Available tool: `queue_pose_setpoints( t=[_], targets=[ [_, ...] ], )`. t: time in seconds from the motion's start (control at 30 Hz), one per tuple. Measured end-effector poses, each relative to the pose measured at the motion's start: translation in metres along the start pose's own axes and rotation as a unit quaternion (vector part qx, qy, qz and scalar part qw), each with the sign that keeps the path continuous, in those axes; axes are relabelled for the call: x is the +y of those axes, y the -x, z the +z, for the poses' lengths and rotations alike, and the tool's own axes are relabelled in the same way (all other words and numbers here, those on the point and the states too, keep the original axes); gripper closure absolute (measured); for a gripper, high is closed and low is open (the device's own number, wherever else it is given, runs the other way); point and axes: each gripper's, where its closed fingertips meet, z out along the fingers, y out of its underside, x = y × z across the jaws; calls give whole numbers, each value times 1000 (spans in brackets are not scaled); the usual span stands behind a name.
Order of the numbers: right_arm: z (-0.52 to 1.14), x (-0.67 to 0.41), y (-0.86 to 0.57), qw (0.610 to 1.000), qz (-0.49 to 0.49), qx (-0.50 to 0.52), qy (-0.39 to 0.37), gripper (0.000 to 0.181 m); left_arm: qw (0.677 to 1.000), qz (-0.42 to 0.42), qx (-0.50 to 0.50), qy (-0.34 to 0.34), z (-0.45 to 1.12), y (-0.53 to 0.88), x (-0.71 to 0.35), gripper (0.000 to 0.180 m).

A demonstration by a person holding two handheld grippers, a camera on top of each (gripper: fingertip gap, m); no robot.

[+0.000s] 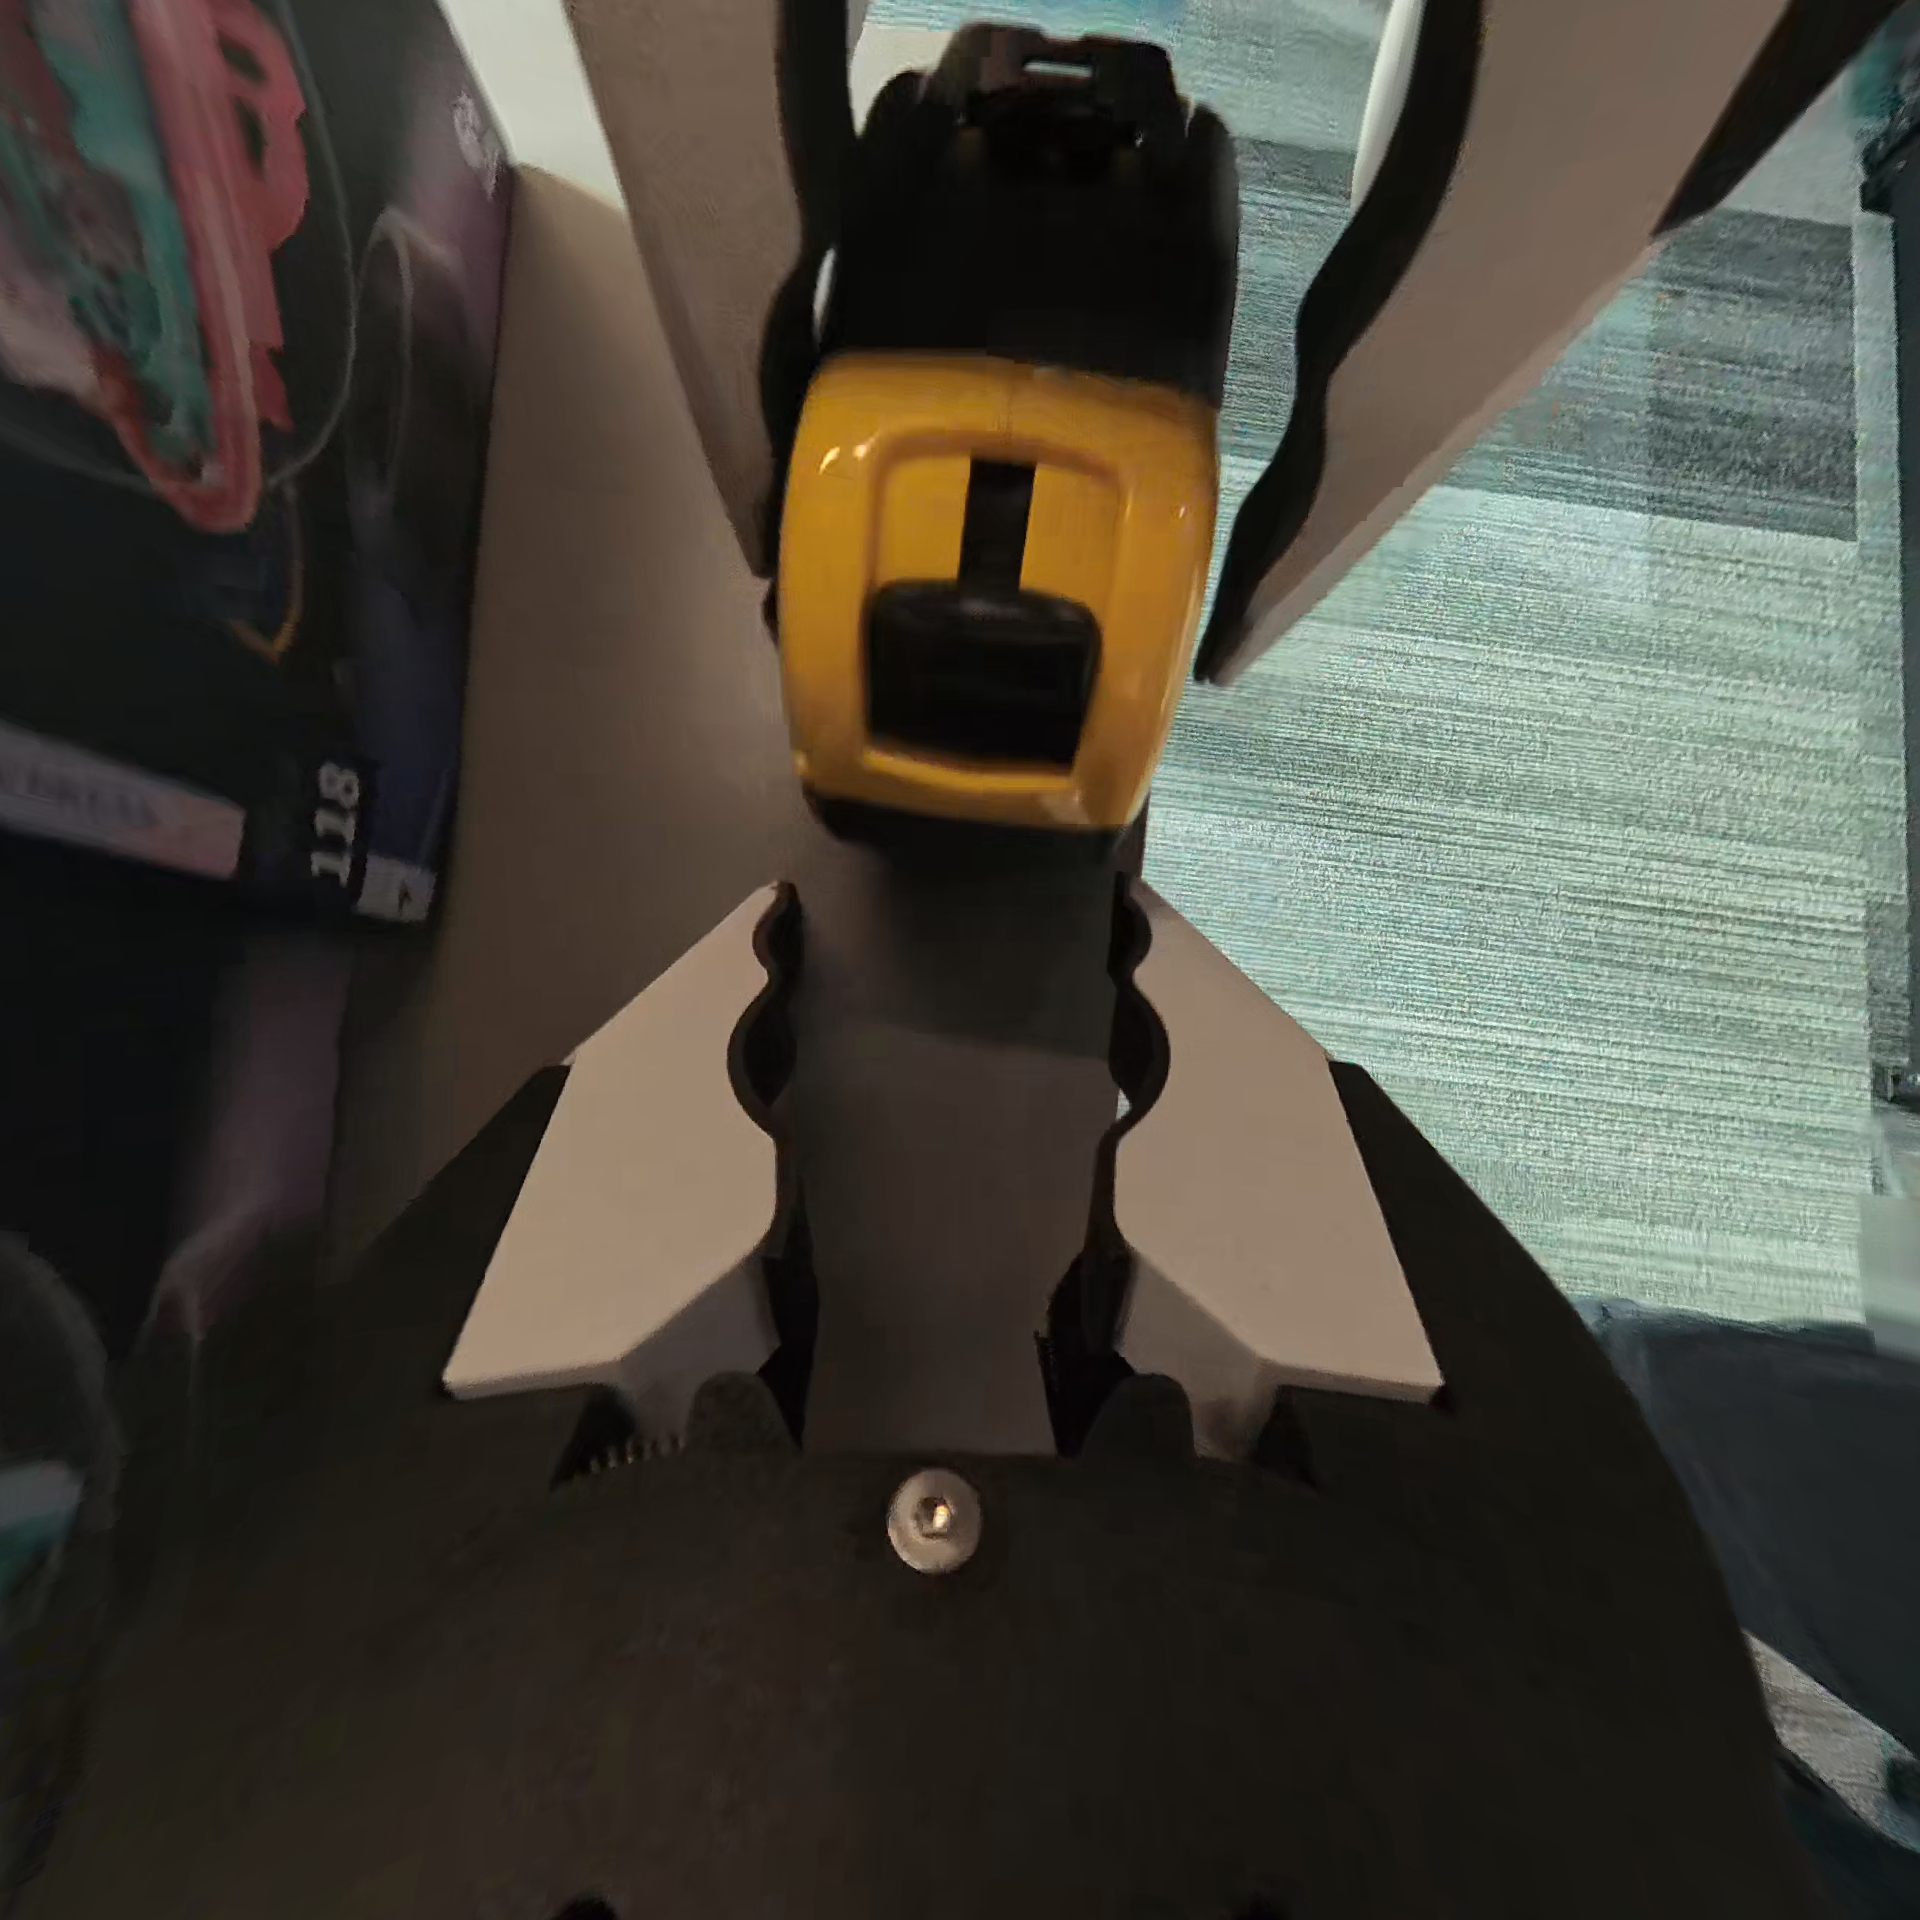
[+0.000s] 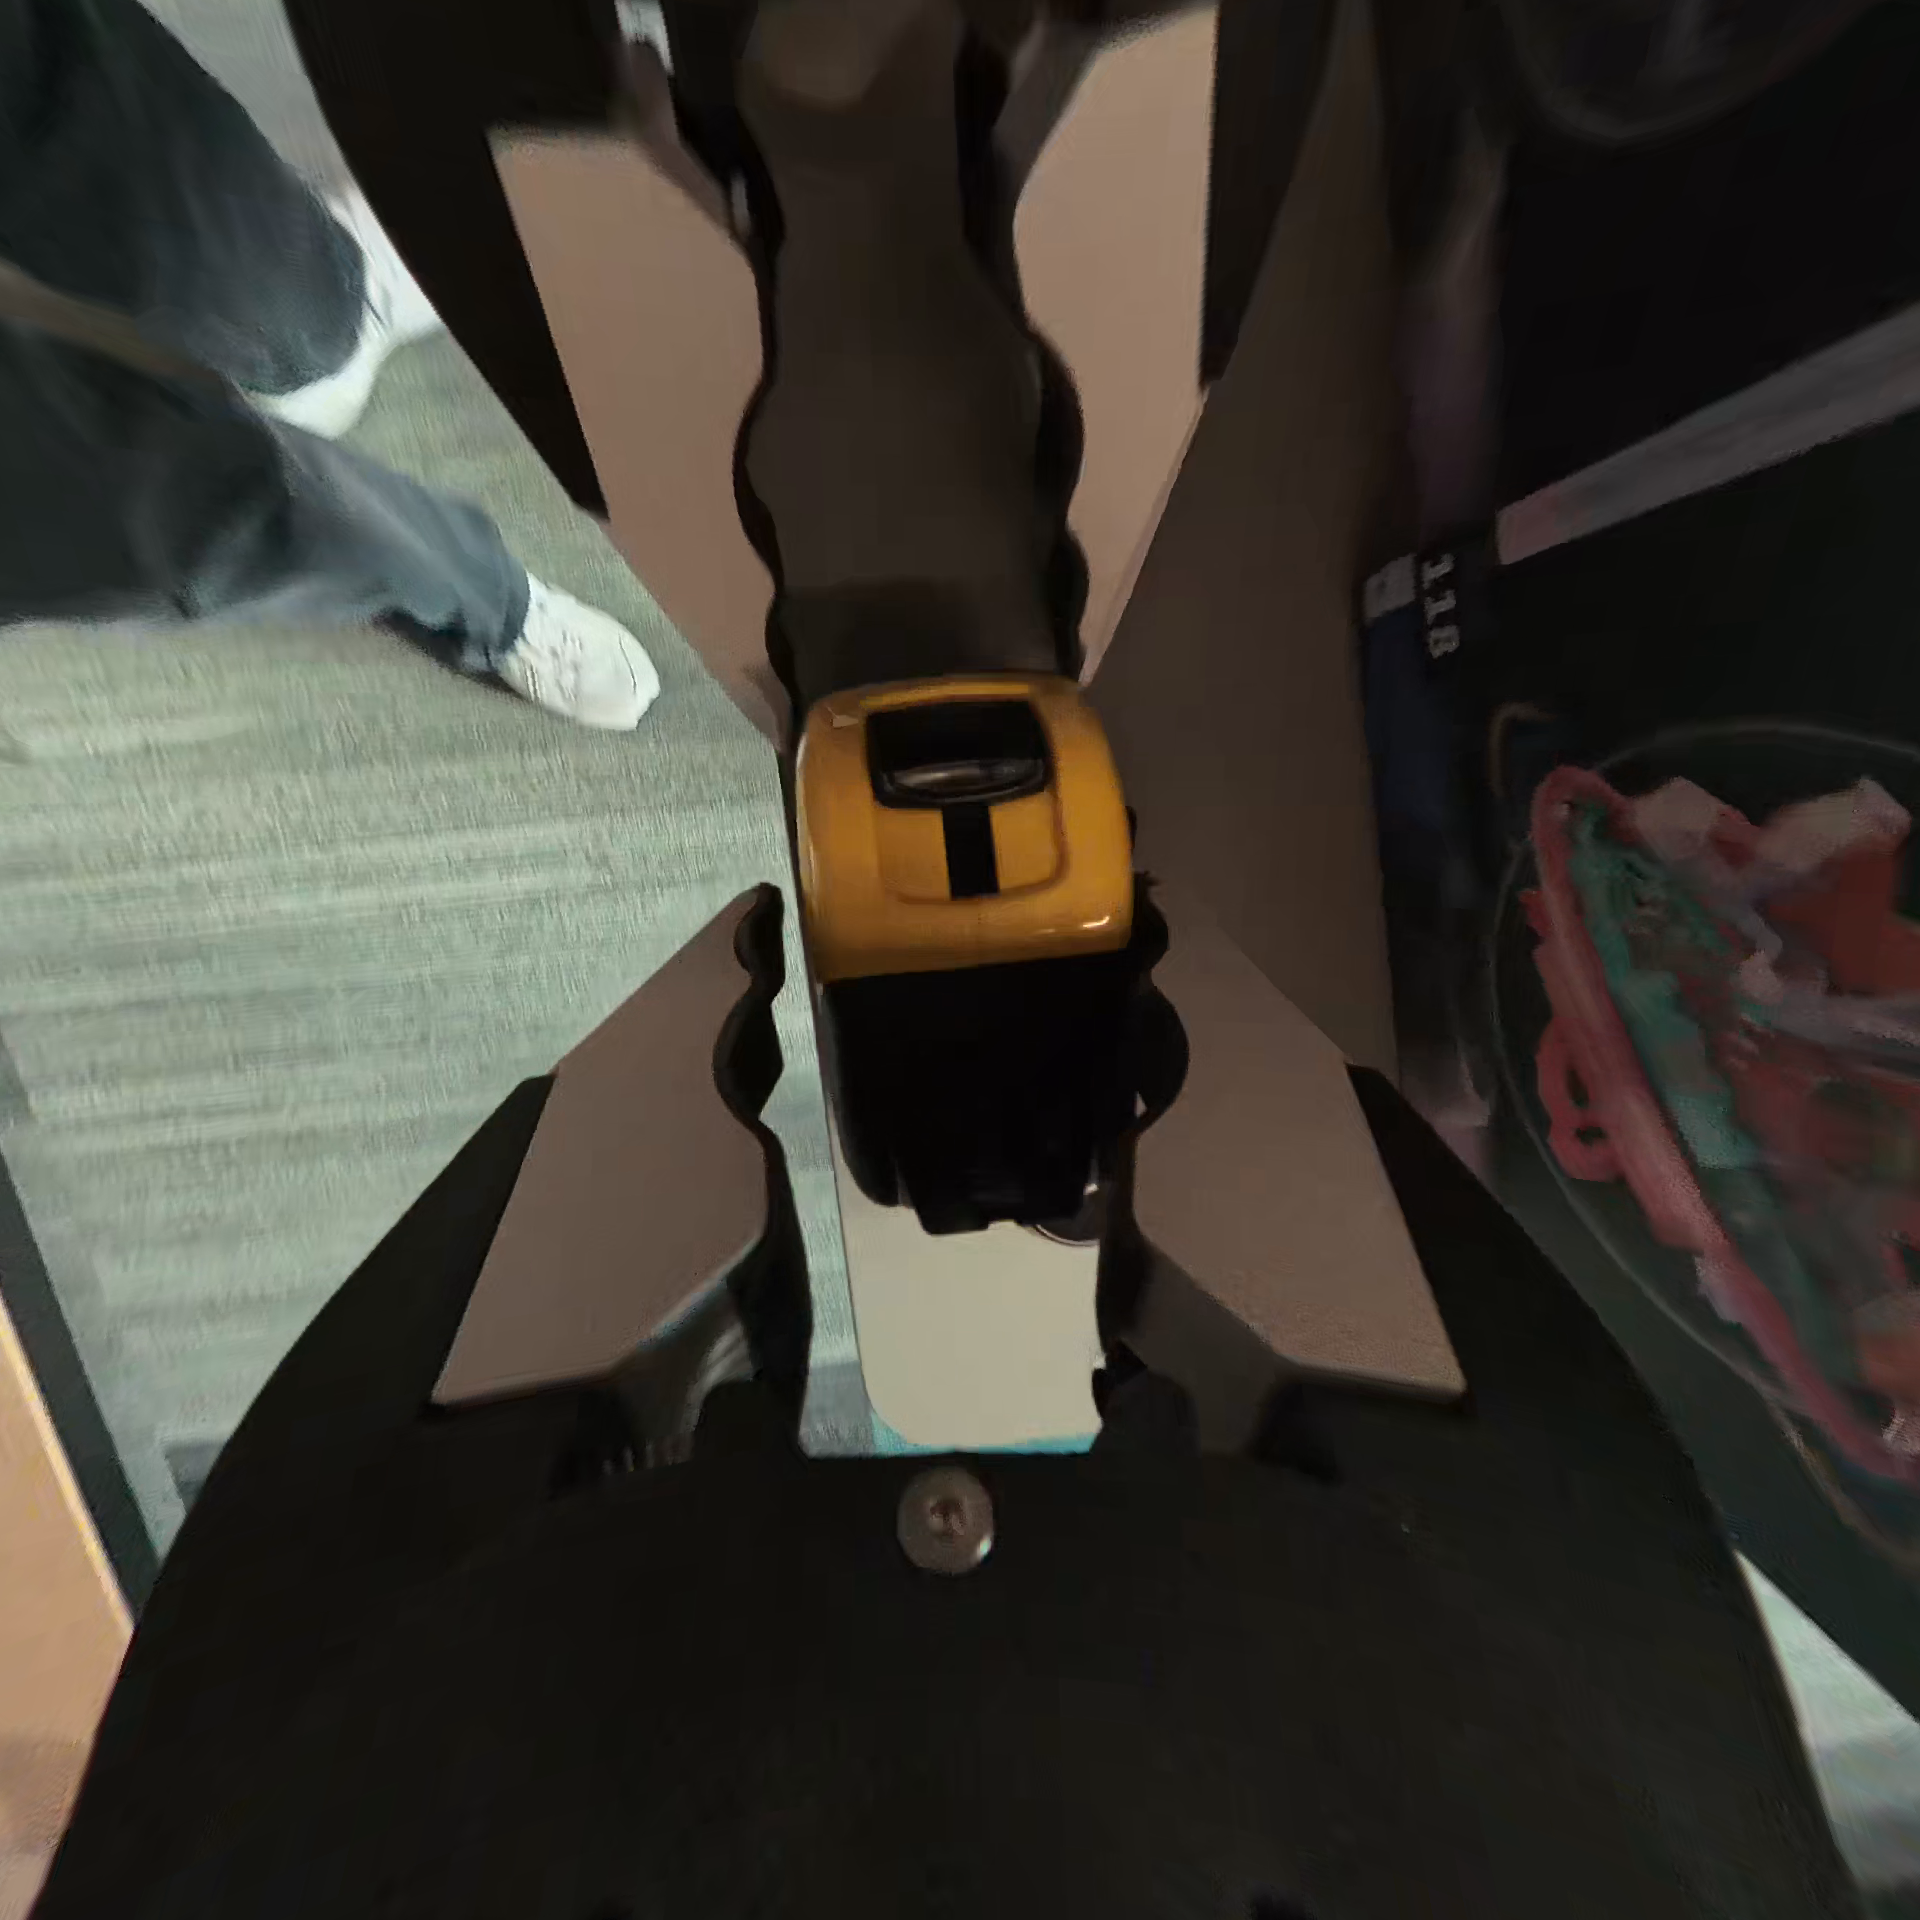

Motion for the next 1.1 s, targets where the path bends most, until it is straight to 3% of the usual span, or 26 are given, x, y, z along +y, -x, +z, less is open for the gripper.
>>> queue_pose_setpoints(
  t=[0.03,0.27,0.47,0.77,0.83,1.1],
  targets=[
    [3,3,-1,999,-14,1,31,114,1000,-7,-6,-5,-6,1,3,121],
    [18,14,-1,987,2,-47,152,113,996,-53,-44,-55,-74,1,33,124],
    [23,5,-2,988,14,-42,146,111,990,-100,-63,-78,-133,-20,85,130],
    [15,8,-4,984,34,-26,173,108,984,-148,-83,-61,-188,-53,157,132],
    [16,7,-2,982,67,-37,171,98,981,-152,-101,-62,-196,-48,162,134],
    [20,10,-1,976,60,-33,205,112,963,-204,-95,-146,-211,-39,140,132]
  ],
)
